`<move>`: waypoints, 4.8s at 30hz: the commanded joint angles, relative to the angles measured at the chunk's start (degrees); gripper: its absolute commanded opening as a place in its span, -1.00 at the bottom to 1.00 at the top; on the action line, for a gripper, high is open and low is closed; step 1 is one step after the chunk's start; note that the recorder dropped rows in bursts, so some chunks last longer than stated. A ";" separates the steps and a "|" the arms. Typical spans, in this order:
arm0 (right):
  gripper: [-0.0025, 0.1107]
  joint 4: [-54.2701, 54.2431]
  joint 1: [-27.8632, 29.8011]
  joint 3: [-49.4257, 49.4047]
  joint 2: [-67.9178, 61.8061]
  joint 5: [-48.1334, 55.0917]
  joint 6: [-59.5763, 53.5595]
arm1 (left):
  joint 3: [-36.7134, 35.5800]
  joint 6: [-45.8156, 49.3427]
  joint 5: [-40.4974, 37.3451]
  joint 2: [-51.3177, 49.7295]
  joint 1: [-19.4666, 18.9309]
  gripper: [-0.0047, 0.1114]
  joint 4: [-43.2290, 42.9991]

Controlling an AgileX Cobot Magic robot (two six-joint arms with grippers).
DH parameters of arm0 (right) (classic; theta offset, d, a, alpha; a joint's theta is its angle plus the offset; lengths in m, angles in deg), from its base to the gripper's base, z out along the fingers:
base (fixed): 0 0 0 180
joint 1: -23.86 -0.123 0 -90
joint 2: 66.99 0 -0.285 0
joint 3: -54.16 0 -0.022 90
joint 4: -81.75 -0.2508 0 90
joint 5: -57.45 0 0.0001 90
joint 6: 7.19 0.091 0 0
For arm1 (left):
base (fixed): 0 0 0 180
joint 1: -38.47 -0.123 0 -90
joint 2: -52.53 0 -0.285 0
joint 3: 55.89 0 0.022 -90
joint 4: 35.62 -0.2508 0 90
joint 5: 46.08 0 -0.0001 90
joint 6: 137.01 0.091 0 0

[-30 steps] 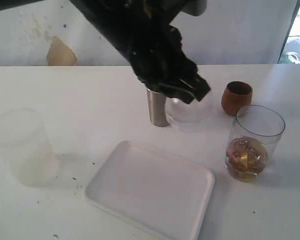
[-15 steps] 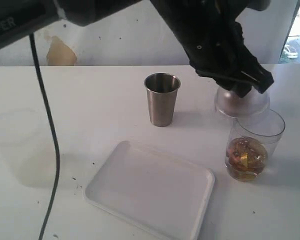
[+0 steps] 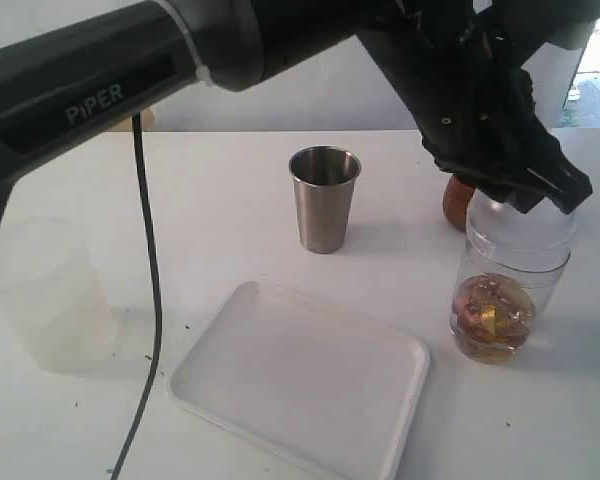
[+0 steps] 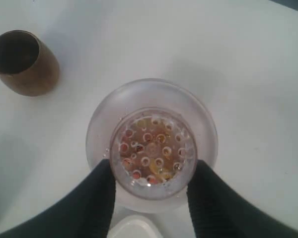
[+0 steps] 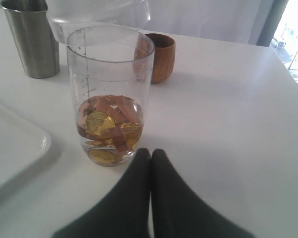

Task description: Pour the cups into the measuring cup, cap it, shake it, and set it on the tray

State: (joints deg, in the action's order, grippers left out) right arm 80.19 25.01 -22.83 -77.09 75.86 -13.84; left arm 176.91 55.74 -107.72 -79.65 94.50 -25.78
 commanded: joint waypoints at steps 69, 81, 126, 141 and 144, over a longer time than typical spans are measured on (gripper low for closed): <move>-0.96 -0.16 -0.09 -0.22 -0.21 -0.53 -0.22 | 0.64 -3.88 -5.85 8.80 0.17 -0.92 -4.80; -0.96 -0.16 -0.09 -0.22 -0.21 -0.53 -0.22 | -35.60 -19.13 19.15 28.82 6.00 -0.92 -19.58; -0.96 -0.16 -0.09 -0.22 -0.21 -0.53 -0.22 | -104.22 -66.79 45.29 114.91 6.48 -0.92 -62.99; -0.96 -0.16 -0.09 -0.22 -0.21 -0.53 -0.22 | -104.36 -16.60 45.01 117.82 0.08 -0.92 -19.98; -0.96 -0.16 -0.09 -0.22 -0.21 -0.53 -0.22 | -106.67 -11.15 51.45 118.32 -7.62 -0.92 -12.72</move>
State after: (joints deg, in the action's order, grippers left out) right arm 80.19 25.01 -22.83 -77.09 75.86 -13.84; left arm 72.19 36.63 -61.70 37.99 92.36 -47.70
